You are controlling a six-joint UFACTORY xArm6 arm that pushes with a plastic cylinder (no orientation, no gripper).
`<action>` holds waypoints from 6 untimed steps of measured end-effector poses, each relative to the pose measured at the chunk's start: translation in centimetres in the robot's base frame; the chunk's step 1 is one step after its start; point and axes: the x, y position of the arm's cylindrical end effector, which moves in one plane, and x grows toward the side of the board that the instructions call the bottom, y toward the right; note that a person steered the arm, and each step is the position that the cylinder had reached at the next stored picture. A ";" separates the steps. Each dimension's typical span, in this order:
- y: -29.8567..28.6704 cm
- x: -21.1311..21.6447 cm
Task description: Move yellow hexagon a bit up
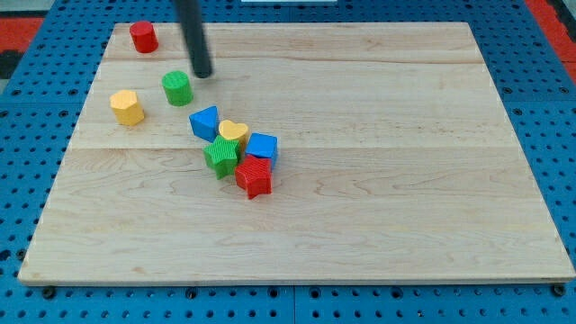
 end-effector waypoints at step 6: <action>-11.2 5.8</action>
